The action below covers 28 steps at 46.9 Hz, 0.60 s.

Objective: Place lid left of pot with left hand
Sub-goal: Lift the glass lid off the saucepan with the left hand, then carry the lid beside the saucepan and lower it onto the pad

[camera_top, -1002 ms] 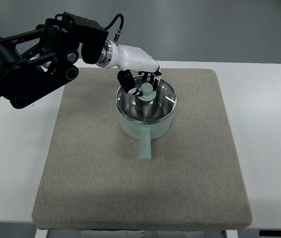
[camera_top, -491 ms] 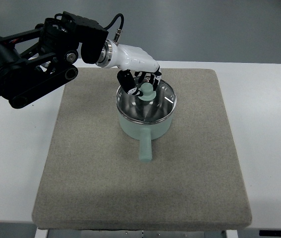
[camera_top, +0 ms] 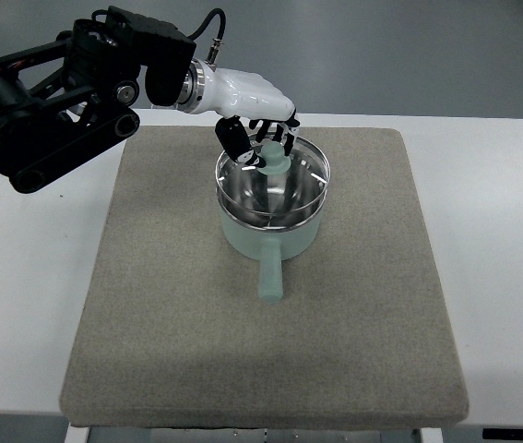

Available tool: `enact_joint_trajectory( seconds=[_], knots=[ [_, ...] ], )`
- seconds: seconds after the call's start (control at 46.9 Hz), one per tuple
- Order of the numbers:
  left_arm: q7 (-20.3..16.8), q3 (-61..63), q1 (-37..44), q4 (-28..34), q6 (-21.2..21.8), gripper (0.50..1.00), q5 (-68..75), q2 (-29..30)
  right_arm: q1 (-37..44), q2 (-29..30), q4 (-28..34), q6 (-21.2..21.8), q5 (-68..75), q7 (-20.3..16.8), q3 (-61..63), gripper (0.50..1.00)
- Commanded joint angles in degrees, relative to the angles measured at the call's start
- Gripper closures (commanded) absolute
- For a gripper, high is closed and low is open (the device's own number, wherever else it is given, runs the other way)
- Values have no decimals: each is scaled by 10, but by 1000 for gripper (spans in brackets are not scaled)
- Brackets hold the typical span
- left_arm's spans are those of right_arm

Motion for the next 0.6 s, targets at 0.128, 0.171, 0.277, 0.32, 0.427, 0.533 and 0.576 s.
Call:
enact_joint_trajectory(
  seconds=[0.128,0.171,0.277,0.32,0.427,0.533,0.576],
  knots=[
    [1,-8,-22,-55,0,1000,0,78,0,0,0,-1,0,0,0,579],
    [1,-8,-24,-56,0,1000,0,86,0,0,0,0,0,0,0,579],
    [0,-12,-24,-54,0,1000,0,119,0,0,0,-1,0,0,0,579],
    [0,-16,-23,-53,0,1000,0,134,0,0,0,0,0,0,0,579],
    [-2,-22,-14,-52,0,1000,0,168,0,0,0,-1,0,0,0,579],
    [-10,-25,5,-50,0,1000,0,195,0,0,0,0,0,0,0,577],
    [-11,-30,21,-50,0,1000,0,200,0,0,0,0,0,0,0,577]
  ],
)
